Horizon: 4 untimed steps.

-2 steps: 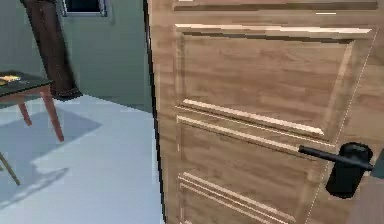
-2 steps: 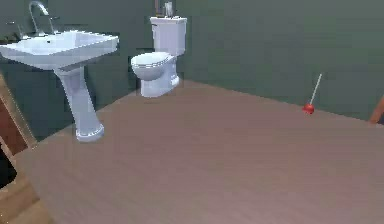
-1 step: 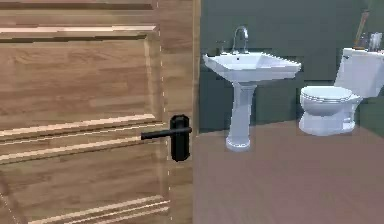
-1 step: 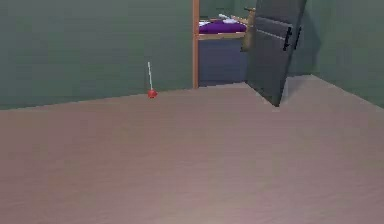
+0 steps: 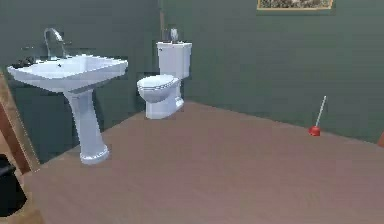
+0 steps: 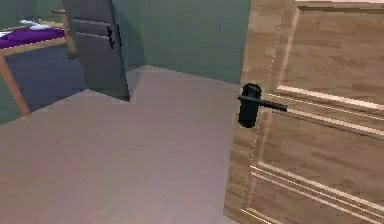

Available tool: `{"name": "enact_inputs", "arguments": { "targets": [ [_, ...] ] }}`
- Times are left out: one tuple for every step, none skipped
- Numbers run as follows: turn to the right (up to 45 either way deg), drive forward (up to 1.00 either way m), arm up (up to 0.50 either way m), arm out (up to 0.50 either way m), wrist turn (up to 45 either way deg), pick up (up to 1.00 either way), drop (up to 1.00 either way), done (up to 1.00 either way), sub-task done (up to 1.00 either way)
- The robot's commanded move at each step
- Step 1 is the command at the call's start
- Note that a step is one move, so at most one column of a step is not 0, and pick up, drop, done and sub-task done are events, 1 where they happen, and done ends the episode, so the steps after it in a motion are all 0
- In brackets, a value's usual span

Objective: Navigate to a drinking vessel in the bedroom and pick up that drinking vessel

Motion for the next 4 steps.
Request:
{"name": "enact_inputs", "arguments": {
  "targets": [
    [45.0, 0.00, 0.00, 0.00, 0.0, 0.00, 0.00, 0.00, 0.00],
    [9.0, 0.00, 0.00, 0.00, 0.0, 0.00, 0.00, 0.00, 0.00],
    [0.0, 1.00, 0.00, 0.00, 0.0, 0.00, 0.00, 0.00, 0.00],
    [0.0, 1.00, 0.00, 0.00, 0.0, 0.00, 0.00, 0.00, 0.00]
  ]
}}
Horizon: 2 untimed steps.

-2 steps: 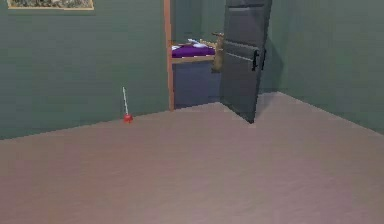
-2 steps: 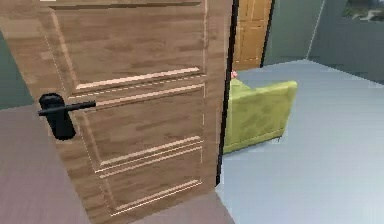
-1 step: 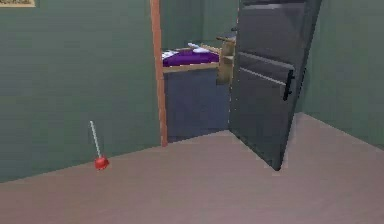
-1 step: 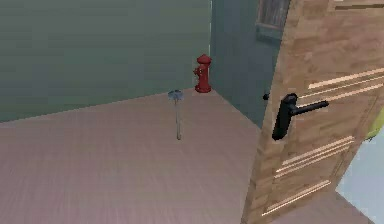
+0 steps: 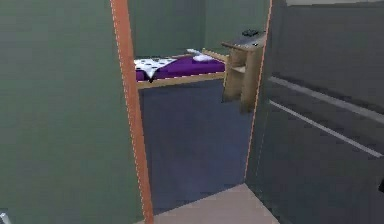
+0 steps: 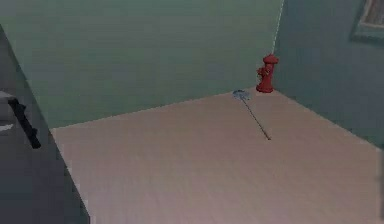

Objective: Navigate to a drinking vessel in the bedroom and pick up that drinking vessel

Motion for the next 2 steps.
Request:
{"name": "enact_inputs", "arguments": {
  "targets": [
    [3.0, 0.00, 0.00, 0.00, 0.0, 0.00, 0.00, 0.00, 0.00],
    [0.0, 1.00, 0.00, 0.00, 0.0, 0.00, 0.00, 0.00, 0.00]
  ]
}}
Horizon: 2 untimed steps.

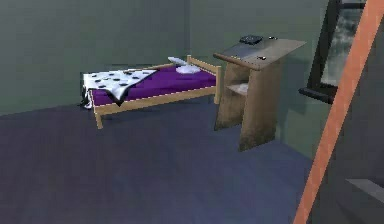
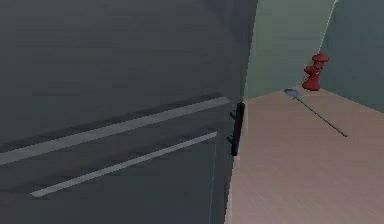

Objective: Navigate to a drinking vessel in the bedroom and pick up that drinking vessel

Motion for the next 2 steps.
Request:
{"name": "enact_inputs", "arguments": {
  "targets": [
    [9.0, 0.00, 0.00, 0.00, 0.0, 0.00, 0.00, 0.00, 0.00],
    [0.0, 0.15, 0.00, 0.00, 0.0, 0.00, 0.00, 0.00, 0.00]
  ]
}}
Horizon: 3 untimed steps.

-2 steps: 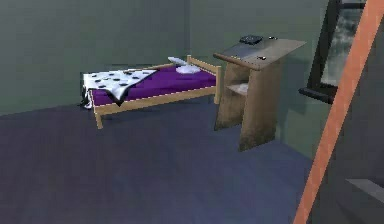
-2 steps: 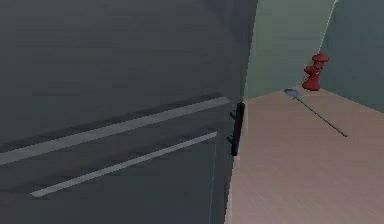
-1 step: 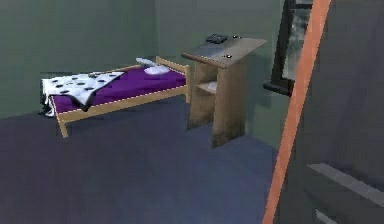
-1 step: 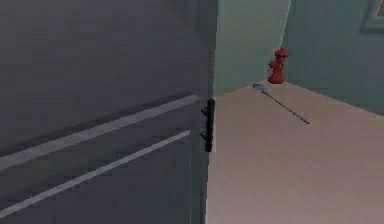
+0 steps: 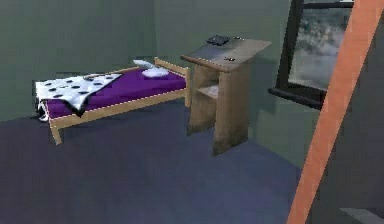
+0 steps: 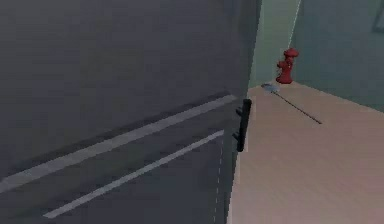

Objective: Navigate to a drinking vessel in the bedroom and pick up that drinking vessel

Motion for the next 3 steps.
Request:
{"name": "enact_inputs", "arguments": {
  "targets": [
    [-45.0, 0.00, 0.00, 0.00, 0.0, 0.00, 0.00, 0.00, 0.00],
    [-12.0, 0.00, 0.00, 0.00, 0.0, 0.00, 0.00, 0.00, 0.00],
    [0.0, 0.60, 0.00, 0.00, 0.0, 0.00, 0.00, 0.00, 0.00]
  ]
}}
